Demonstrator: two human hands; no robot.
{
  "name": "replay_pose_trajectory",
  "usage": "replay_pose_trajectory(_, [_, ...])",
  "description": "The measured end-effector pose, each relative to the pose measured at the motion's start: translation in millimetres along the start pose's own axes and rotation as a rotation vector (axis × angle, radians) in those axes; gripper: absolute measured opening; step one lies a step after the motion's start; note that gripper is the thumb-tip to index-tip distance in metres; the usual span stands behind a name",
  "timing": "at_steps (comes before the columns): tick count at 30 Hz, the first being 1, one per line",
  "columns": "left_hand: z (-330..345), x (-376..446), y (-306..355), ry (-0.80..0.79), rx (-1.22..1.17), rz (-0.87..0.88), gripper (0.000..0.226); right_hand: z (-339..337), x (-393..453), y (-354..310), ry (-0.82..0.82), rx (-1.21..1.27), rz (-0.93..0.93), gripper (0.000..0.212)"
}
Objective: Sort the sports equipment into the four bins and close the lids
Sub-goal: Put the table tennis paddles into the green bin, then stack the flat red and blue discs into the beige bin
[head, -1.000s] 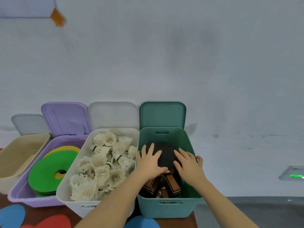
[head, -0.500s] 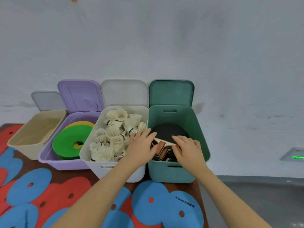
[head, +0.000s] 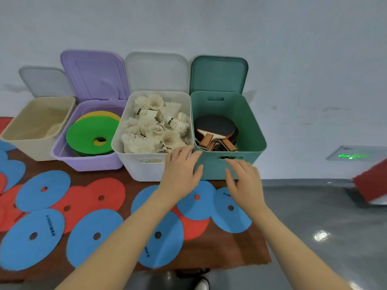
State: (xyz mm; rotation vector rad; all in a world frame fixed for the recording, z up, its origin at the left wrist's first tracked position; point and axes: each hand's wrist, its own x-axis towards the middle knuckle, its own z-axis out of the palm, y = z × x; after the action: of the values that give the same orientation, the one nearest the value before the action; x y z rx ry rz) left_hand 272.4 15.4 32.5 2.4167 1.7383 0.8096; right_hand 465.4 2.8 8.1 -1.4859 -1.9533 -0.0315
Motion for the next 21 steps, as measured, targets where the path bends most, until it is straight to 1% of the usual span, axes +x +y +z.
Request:
replay_pose_trajectory(4, [16, -30, 6, -0.047, -0.004, -0.007, 0.041, 7, -34, 9, -0.125, -0.014, 0.102, 0.039])
replay_pose_trajectory(6, [29, -45, 7, -0.107, 0.000, -0.035, 0.038, 15, -44, 20, -0.239, -0.043, 0.190, 0.037])
replay_pose_trajectory(9, [44, -58, -1, -0.271, 0.036, -0.138, 0.043, 32, -54, 36, -0.461, -0.114, 0.357, 0.041])
replay_pose_trajectory(11, [55, -63, -9, -0.362, 0.083, -0.223, 0.047, 45, -58, 42, -0.582, -0.161, 0.390, 0.049])
replay_pose_trajectory(14, [74, -66, -18, -0.497, 0.119, -0.330, 0.053, 64, -62, 48, -0.720, -0.174, 0.396, 0.059])
replay_pose_trajectory(17, [93, -64, -27, -0.645, 0.126, -0.418, 0.063, 83, -63, 53, -0.785, -0.166, 0.423, 0.067])
replay_pose_trajectory(19, [105, -63, -34, -0.706, 0.116, -0.468, 0.069, 93, -65, 53, -0.768, -0.185, 0.418, 0.070])
replay_pose_trajectory(21, [114, -64, -38, -0.725, 0.081, -0.523, 0.073, 101, -69, 52, -0.715, -0.192, 0.403, 0.072])
